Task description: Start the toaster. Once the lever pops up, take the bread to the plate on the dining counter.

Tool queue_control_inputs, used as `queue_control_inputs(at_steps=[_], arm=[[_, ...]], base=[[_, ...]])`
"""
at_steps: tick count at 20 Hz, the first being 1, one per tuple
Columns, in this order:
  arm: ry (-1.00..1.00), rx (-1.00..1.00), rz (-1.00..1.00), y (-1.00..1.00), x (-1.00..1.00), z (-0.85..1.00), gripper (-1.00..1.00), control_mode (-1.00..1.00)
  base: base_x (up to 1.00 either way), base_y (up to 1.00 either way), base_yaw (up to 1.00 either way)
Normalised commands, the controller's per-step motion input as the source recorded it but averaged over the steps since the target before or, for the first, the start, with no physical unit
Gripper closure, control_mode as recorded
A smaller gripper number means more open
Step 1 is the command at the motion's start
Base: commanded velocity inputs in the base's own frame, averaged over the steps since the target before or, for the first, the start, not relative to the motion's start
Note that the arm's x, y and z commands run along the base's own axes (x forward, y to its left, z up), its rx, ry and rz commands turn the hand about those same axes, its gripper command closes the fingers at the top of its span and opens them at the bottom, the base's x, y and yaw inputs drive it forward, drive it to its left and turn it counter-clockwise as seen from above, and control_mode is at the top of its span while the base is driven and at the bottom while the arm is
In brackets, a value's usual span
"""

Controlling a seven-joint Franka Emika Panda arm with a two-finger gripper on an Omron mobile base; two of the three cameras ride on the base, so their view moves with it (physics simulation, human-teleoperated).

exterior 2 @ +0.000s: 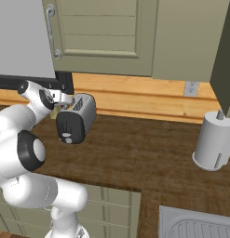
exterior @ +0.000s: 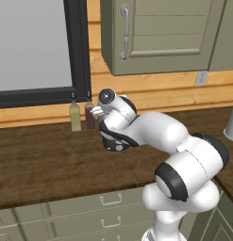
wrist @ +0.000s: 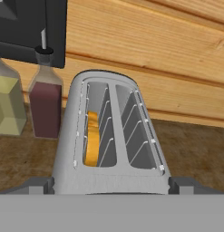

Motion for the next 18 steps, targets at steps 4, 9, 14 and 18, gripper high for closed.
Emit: queue_control_inputs(at_steps=[4,9,14,18], arm=[[0.0,0.0,0.0,0.0,0.0,0.0,-1.0,-1.0],[0.0,0.0,0.0,0.0,0.0,0.0,-1.0,-1.0],[0.0,0.0,0.0,0.0,0.0,0.0,-1.0,-1.0],[0.0,0.0,0.0,0.0,0.0,0.0,-1.0,-1.0]], base=[[0.0,0.0,0.0],[0.0,0.0,0.0],[0.0,0.0,0.0],[0.0,0.0,0.0]])
